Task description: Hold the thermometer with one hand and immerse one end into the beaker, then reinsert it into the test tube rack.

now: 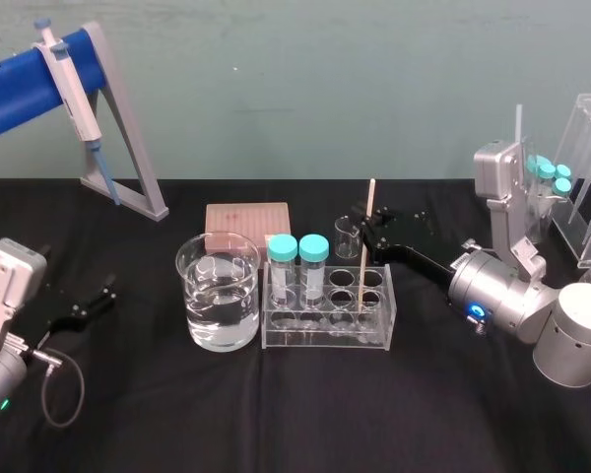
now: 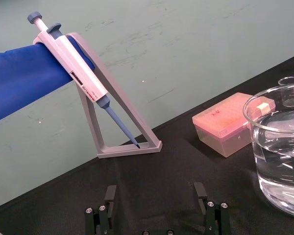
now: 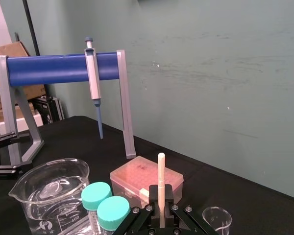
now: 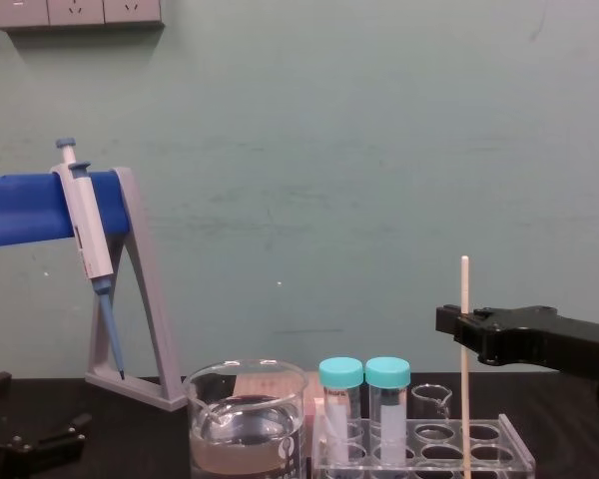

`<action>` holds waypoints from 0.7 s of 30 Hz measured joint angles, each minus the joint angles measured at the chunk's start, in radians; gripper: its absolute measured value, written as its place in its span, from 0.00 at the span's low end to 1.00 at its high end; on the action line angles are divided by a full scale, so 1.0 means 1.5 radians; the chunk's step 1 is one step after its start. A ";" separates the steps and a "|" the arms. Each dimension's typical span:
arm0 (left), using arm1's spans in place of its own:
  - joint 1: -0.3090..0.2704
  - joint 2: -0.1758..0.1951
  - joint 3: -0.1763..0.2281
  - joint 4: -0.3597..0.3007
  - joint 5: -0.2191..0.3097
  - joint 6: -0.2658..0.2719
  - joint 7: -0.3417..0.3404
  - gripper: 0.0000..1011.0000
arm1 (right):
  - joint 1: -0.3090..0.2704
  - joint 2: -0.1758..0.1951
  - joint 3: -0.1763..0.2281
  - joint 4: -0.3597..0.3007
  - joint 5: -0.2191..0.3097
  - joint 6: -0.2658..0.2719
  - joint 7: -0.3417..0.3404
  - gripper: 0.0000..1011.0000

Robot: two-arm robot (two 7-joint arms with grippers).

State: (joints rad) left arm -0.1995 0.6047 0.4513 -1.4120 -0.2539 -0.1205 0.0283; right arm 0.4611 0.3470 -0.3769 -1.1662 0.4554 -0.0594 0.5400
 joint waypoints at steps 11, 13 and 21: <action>0.000 0.000 0.000 0.000 0.000 0.000 0.000 0.99 | -0.005 0.004 0.005 -0.013 -0.002 0.004 -0.011 0.27; 0.000 0.000 0.000 0.000 0.000 0.000 0.000 0.99 | -0.006 0.005 0.006 -0.015 -0.003 0.005 -0.013 0.36; 0.000 0.000 0.000 0.000 0.000 0.000 0.000 0.99 | -0.010 0.006 0.009 -0.020 -0.004 0.007 -0.017 0.61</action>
State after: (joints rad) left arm -0.1996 0.6047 0.4514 -1.4120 -0.2539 -0.1205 0.0283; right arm 0.4464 0.3564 -0.3634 -1.1955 0.4492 -0.0489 0.5145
